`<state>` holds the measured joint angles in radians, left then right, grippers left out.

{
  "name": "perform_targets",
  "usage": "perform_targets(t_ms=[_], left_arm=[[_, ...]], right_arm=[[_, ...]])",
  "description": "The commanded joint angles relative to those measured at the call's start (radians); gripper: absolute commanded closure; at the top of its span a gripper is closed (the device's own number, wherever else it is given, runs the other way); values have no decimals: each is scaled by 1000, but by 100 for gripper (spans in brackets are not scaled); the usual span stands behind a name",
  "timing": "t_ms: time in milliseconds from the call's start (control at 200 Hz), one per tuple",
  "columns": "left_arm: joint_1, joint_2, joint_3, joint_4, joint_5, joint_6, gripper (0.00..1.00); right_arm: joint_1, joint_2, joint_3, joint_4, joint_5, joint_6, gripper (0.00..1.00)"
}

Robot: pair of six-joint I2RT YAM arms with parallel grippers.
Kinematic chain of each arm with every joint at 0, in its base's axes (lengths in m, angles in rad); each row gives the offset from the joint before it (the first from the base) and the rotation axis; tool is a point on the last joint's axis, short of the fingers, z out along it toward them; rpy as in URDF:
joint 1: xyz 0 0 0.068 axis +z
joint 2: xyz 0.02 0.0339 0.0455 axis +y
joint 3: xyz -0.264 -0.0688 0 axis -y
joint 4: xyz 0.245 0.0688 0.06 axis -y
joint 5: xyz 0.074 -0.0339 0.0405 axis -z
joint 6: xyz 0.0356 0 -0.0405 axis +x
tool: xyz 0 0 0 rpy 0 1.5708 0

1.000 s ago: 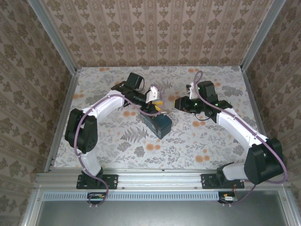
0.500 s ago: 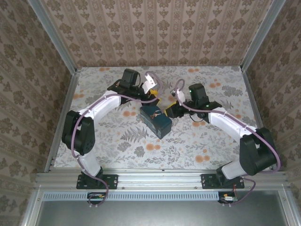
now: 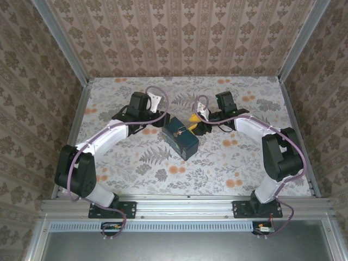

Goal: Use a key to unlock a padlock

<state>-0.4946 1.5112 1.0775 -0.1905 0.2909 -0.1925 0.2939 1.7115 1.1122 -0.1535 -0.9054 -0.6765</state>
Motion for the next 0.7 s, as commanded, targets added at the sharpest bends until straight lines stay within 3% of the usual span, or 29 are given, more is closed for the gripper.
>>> perform_targets(t_ms=[0,185,695], left_arm=[[9,-23,-22,-19,-24,-46,46],[11,-18,-46,-18,8,-62,46],[16,-8,-51,-25,77,-79,47]], right_arm=[[-15,13,35,-93,-81,-124,45],[-31,42,138,-304,-145,-305,42],[-27,168,277,-429,-201,-451,40]])
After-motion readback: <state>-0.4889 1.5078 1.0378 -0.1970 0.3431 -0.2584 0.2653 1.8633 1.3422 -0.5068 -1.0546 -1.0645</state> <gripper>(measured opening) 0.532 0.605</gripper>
